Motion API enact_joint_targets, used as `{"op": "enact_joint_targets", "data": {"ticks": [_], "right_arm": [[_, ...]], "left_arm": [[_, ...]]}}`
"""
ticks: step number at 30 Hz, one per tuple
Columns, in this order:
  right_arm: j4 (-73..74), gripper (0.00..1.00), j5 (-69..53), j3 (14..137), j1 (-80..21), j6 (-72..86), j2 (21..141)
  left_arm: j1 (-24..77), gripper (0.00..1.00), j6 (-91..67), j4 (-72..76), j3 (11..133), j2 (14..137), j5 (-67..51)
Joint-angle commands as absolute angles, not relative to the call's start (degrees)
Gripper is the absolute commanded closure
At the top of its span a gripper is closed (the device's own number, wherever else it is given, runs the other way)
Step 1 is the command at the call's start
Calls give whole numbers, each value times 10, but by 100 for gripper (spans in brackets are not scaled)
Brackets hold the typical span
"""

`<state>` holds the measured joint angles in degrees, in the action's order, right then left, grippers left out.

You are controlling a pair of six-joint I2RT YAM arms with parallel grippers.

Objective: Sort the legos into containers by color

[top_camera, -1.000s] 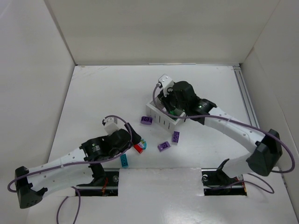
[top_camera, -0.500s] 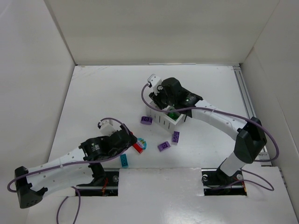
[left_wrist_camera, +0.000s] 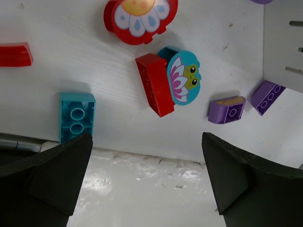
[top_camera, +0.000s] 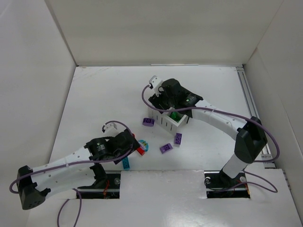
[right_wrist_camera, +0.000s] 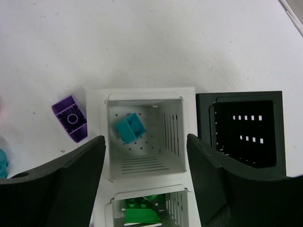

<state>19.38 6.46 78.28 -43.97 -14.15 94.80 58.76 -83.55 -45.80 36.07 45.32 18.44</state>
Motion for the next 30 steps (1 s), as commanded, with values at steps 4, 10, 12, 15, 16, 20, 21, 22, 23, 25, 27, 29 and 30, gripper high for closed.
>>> {"op": "enact_joint_targets", "data": {"ticks": [4,10,12,15,16,20,21,22,23,25,27,29,30], "right_arm": [[185,24,74,781,-445,-143,906],[192,23,63,748,-445,-143,860],[186,22,63,724,-445,-143,842],[180,22,63,701,-445,-143,830],[180,22,63,691,-445,-143,830],[180,22,42,679,-445,-148,830],[180,22,42,672,-445,-149,830],[180,22,42,672,-445,-149,830],[186,22,42,672,-445,-149,830],[186,21,42,667,-445,-149,830],[193,21,42,667,-445,-155,817],[205,21,42,662,-445,-160,810],[205,21,42,662,-445,-160,803]], "left_arm": [[585,0,-887,-497,351,462,128],[585,1,-944,-524,351,511,75],[585,1,-969,-529,351,528,69],[602,2,-1017,-542,351,541,70],[602,2,-1036,-542,356,541,81],[607,4,-1080,-548,366,573,105],[607,4,-1080,-548,367,583,115],[607,4,-1080,-548,376,595,122],[607,4,-1080,-548,387,607,131],[607,4,-1091,-550,393,641,152],[607,4,-1091,-536,385,646,159],[607,4,-1099,-515,374,631,166],[607,4,-1099,-508,354,621,166]]}}
